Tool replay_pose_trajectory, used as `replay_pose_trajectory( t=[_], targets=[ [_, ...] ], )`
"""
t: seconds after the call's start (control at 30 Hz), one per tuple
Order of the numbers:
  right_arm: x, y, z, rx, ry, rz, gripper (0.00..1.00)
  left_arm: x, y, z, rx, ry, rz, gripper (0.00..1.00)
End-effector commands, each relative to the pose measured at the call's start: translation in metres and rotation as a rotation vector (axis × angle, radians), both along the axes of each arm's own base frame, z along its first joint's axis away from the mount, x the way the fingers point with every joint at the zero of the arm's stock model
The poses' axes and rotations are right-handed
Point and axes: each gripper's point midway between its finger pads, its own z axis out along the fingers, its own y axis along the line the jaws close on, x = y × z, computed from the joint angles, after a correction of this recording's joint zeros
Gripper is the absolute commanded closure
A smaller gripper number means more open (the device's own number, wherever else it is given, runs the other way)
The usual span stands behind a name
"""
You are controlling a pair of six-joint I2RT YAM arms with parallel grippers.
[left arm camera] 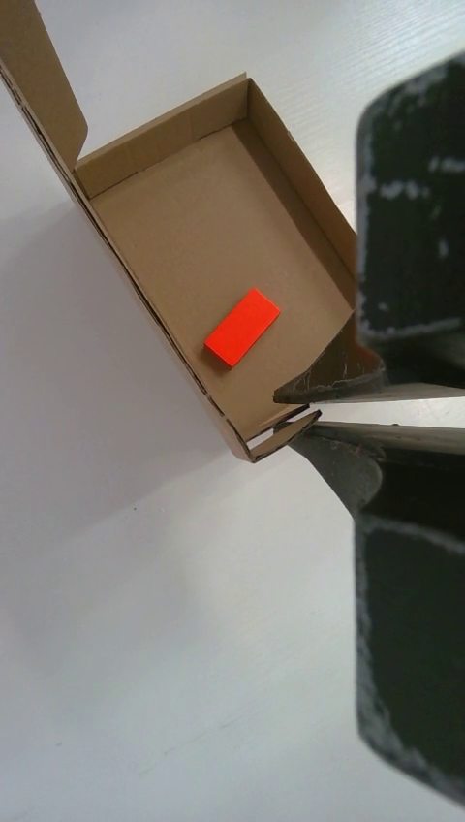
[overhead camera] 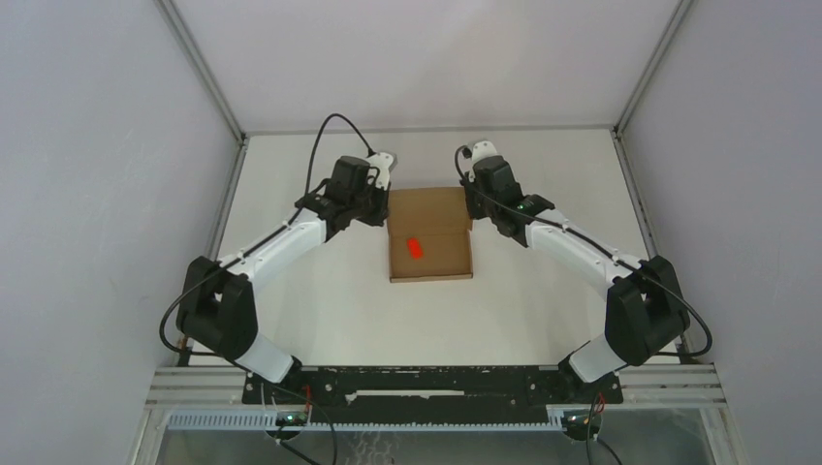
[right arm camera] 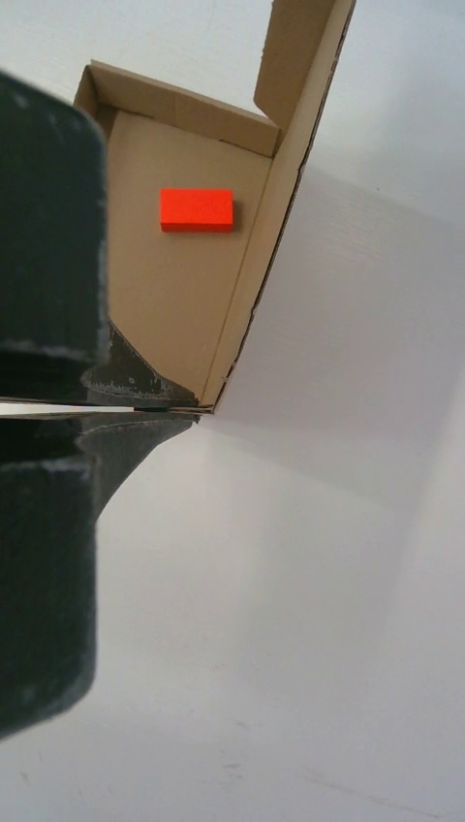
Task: Fold the paper box
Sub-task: Close the paper box at the center of the board.
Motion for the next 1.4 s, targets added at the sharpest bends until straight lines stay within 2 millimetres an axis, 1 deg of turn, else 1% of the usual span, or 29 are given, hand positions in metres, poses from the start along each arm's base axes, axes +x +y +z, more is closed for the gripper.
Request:
replay_pose_trajectory(
  t=[0.0, 0.17, 0.6, 1.03, 1.13, 1.37],
  targets=[
    [0.002, 0.022, 0.022, 0.099, -0.030, -0.020, 1.00, -0.005, -0.020, 0.024, -0.089, -0.061, -0.042, 0.85],
    [0.000, 0.025, 0.027, 0.123, -0.037, -0.044, 1.00, -0.010, -0.020, 0.023, -0.096, -0.061, -0.042, 0.85],
    [-0.005, 0.025, 0.025, 0.149, -0.017, -0.104, 1.00, -0.018, -0.020, 0.019, -0.110, -0.059, -0.032, 0.85],
    [-0.011, 0.024, 0.028, 0.148, -0.022, -0.159, 1.00, -0.023, -0.019, 0.017, -0.103, -0.071, 0.030, 0.85],
    [-0.014, 0.026, 0.028, 0.148, -0.028, -0.167, 1.00, -0.025, -0.018, 0.019, -0.105, -0.084, 0.048, 0.85],
    [-0.022, 0.026, 0.022, 0.144, -0.043, -0.190, 1.00, -0.031, -0.013, 0.017, -0.110, -0.106, 0.089, 0.85]
  ],
)
